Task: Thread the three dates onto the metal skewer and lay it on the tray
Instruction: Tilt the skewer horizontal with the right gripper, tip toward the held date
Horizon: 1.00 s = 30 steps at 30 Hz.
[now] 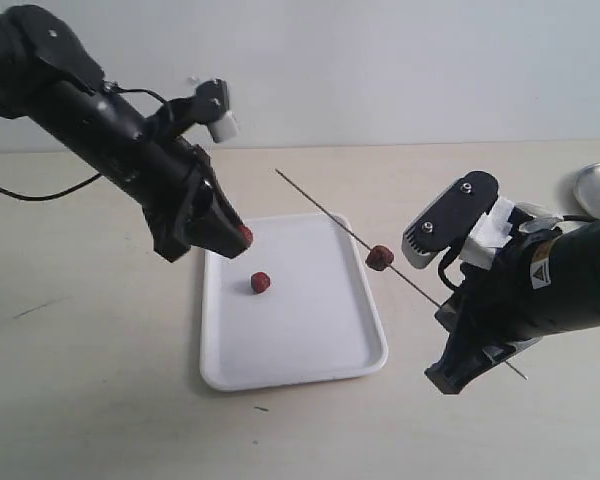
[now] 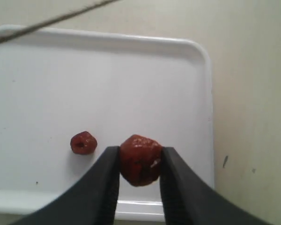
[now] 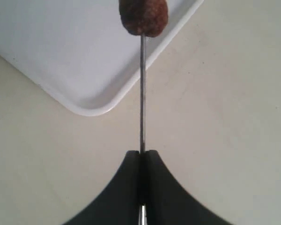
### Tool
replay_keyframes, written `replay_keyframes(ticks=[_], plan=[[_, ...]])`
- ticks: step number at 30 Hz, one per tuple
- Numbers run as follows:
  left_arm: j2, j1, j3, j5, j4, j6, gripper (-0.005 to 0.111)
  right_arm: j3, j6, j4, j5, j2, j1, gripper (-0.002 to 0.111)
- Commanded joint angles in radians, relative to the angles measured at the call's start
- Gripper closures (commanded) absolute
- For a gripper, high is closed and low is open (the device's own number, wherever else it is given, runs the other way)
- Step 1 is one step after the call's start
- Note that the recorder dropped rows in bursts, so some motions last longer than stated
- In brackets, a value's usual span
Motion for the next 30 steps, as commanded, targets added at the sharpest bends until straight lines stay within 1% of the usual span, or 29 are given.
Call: replay_keyframes(ticks=[1,5,8,10,17,22,27,30], plan=[[-0.012,0.121,-0.006,0.142,-0.209,0.111,0.077,0.003,-0.022,-0.060,-0.009,-0.005,-0.005,0.108],[-0.012,0.215,-0.006,0.210,-0.395,0.139,0.077,0.003,-0.066,-0.060,0.010,-0.005,-0.005,0.108],[-0.012,0.264,-0.006,0.210,-0.458,0.141,0.077,0.003,-0.137,-0.030,0.010,-0.005,-0.003,0.108],[-0.012,0.280,-0.006,0.210,-0.460,0.141,0.077,0.003,-0.192,0.001,0.007,-0.005,-0.003,0.108],[-0.012,0.290,-0.006,0.210,-0.454,0.134,0.077,0.003,-0.460,0.141,-0.076,-0.005,-0.003,0.108],[-0.012,0.290,-0.006,0.210,-0.452,0.116,0.077,0.003,-0.550,0.143,-0.191,-0.005,-0.003,0.108],[-0.012,0.290,-0.006,0.210,-0.414,0.112,0.077,0.003,-0.644,0.131,-0.294,-0.002,-0.007,0.108],[-0.012,0.290,-0.006,0.210,-0.412,0.109,0.077,0.003,-0.685,0.131,-0.303,0.020,-0.056,0.108]])
